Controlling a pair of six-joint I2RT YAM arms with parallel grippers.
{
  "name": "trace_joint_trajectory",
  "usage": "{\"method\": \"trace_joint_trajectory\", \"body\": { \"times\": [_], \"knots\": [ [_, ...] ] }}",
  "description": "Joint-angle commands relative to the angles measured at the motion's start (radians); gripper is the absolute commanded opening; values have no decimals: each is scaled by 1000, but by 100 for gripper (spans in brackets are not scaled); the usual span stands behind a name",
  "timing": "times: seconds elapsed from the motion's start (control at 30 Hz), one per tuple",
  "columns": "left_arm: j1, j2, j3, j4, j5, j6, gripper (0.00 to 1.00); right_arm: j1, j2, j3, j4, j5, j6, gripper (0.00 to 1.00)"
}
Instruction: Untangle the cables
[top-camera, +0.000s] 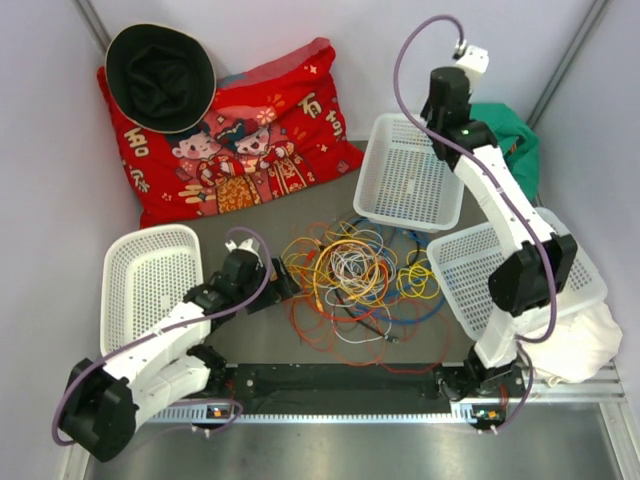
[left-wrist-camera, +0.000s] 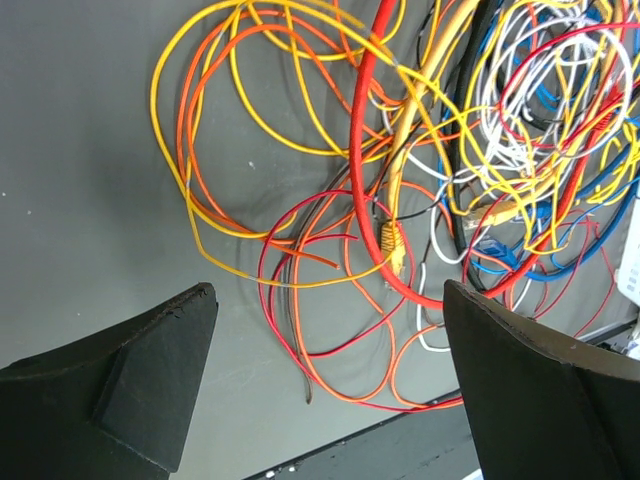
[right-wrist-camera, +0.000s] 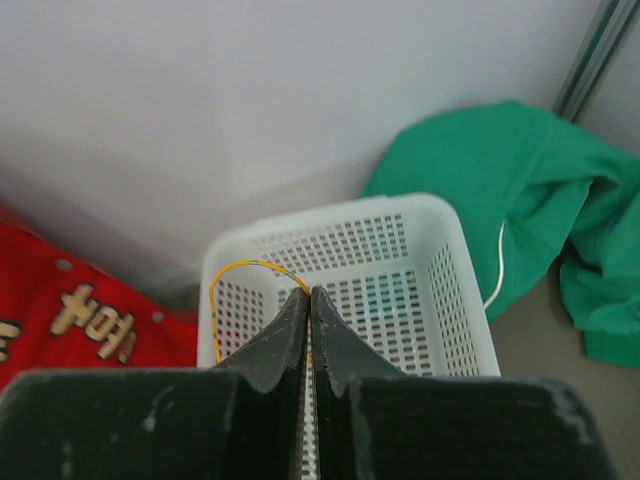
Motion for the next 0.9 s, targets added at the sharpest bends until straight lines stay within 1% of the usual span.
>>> {"method": "trace_joint_trajectory", "body": {
  "times": [0.0,0.07,0.1,0.13,0.17,0.2,0.23,0.27,0.3,0.37,0.4,0.47,0.5,0.53,0.57,0.6,0.67,0.7,0.77,0.8,0.87],
  "knots": [
    [0,1,-29,59,14,-10,99,-10,73,-44,-54,-78,69,0],
    [0,18,-28,63,17,-8,99,-11,99,-64,-75,-128,89,0],
    [0,24,-25,66,18,-7,99,-13,117,-64,-101,-167,95,4],
    [0,32,-22,63,20,-8,99,-11,118,-67,-108,-184,105,41],
    [0,35,-14,65,23,-8,99,-11,112,-76,-108,-195,112,56],
    [0,37,-9,65,26,-10,99,-13,71,-91,-83,-206,118,67],
    [0,37,-2,65,29,-10,99,-8,41,-137,-63,-214,125,82],
    [0,38,9,68,34,-9,99,-7,14,-163,-42,-223,125,94],
    [0,43,15,69,35,-8,99,-4,-43,-197,-19,-235,124,99],
    [0,44,34,75,37,-5,99,11,-94,-222,-23,-243,116,99],
    [0,52,40,79,40,-5,99,21,-118,-260,-23,-264,113,99],
    [0,63,63,85,44,-5,99,59,-206,-315,-17,-286,99,99],
    [0,78,70,89,49,-5,99,74,-236,-392,-11,-287,99,99],
    [1,86,78,88,52,-10,99,88,-302,-438,12,-312,96,99],
    [0,95,95,89,57,-10,99,122,-331,-487,26,-341,95,98],
    [-2,107,100,88,63,-10,99,143,-365,-589,41,-400,96,95],
    [-2,115,115,85,70,-12,99,192,-433,-689,79,-499,80,92],
    [-3,118,120,79,74,-13,99,256,-444,-778,83,-531,76,91],
    [-3,112,129,65,72,-9,99,320,-465,-860,89,-565,53,91],
    [-5,103,132,59,69,-7,99,385,-467,-932,90,-571,52,91],
    [-5,93,136,36,51,2,99,439,-462,-992,112,-568,59,91]
  ]
}}
